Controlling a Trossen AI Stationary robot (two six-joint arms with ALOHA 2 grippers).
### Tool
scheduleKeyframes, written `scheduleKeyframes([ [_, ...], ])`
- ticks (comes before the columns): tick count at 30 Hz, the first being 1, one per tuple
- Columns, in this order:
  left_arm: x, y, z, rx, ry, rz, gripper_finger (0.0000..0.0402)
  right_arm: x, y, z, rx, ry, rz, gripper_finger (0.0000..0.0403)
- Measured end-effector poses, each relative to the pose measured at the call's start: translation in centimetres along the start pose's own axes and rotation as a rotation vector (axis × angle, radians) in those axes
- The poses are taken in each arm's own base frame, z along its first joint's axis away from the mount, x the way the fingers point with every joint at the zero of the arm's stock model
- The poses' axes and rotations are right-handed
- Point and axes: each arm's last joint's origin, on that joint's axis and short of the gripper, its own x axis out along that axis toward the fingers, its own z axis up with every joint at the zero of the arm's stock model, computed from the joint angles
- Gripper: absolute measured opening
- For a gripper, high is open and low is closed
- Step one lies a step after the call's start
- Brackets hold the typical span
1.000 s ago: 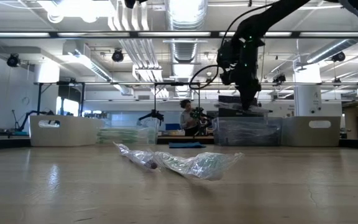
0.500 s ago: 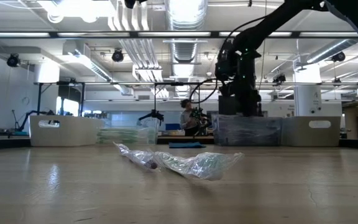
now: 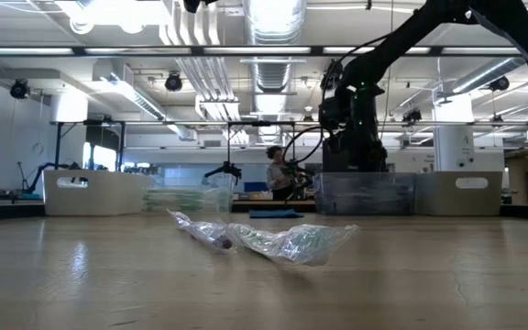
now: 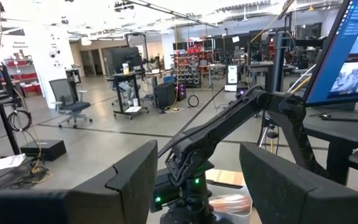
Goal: Pick & Place Toothbrushes
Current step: Put the purple toothbrush into the black bin, then put the green toothbrush into the transparent bin
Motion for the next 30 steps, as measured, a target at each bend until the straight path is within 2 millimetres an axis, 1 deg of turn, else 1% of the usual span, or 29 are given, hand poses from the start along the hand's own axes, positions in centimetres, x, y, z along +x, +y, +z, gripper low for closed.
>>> scheduleKeyframes([
  [3,0.0,0.0,0.0,-0.001,0.0,0.0,0.0232,0.0,0.0,0.0,0.016,0.0,0.0,0.0019],
  [5,0.0,0.0,0.0,-0.001,0.0,0.0,0.0232,0.0,-0.1,0.0,0.014,0.0,0.0,0.0033],
  [14,0.0,0.0,0.0,-0.001,0.0,0.0,0.0232,-1.2,0.2,-0.4,-0.015,-0.034,0.016,0.0132],
  [19,0.0,0.0,0.0,-0.001,0.0,0.0,0.0232,-2.6,0.3,-0.8,-0.011,-0.071,0.004,0.018],
  [22,0.0,0.0,-0.1,0.0,0.008,-0.001,0.0232,-3.6,0.5,-1.2,0.024,-0.095,-0.006,0.02],
  [25,0.0,-0.1,-0.5,0.028,0.058,-0.007,0.0232,-5.3,0.8,-2.0,0.041,-0.134,-0.014,0.0211],
  [30,0.0,-0.3,-2.1,0.033,0.203,-0.031,0.0232,-8.1,1.5,-3.3,0.046,-0.21,-0.02,0.0215],
])
